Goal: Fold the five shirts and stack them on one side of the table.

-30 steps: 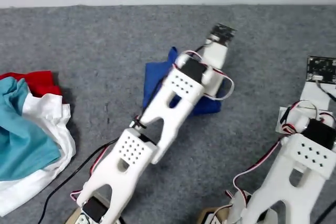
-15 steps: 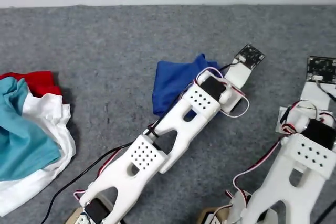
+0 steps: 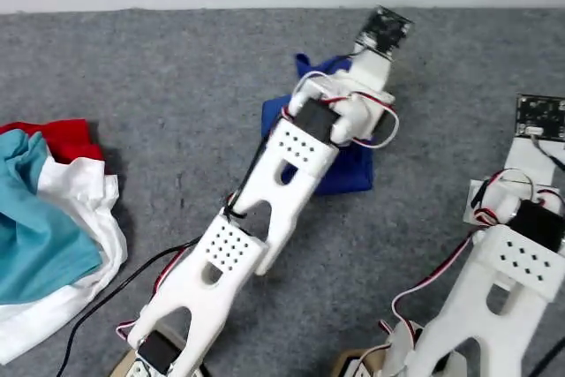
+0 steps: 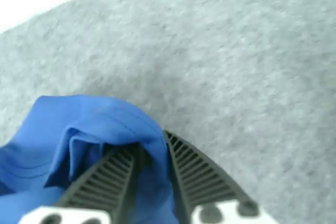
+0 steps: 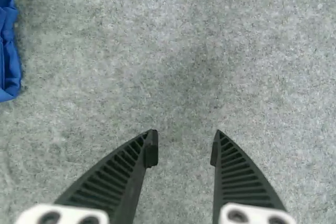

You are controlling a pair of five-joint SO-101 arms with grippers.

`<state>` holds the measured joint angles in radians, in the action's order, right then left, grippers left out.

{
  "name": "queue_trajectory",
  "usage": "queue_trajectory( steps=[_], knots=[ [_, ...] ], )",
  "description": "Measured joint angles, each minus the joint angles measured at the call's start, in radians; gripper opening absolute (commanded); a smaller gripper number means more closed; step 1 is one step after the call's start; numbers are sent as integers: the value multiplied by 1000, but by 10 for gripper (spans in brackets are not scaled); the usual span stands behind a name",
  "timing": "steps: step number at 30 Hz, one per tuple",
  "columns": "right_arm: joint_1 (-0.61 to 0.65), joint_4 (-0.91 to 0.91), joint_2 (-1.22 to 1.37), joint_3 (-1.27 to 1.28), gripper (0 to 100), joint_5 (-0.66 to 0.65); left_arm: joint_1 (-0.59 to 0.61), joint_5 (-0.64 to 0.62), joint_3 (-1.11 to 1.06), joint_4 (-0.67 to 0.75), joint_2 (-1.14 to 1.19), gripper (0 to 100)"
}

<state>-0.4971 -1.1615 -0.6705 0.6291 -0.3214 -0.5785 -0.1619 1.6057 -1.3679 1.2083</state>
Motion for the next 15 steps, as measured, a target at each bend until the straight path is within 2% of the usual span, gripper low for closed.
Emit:
queue_trajectory(
  steps=[7,12,15],
  knots=[
    [86,-40,0,0,180,0,-55,6,0,-34,0,133],
    [92,-57,0,0,180,0,-48,6,2,-74,71,249],
    [94,-60,0,0,180,-15,-37,6,2,-83,80,256]
  ],
)
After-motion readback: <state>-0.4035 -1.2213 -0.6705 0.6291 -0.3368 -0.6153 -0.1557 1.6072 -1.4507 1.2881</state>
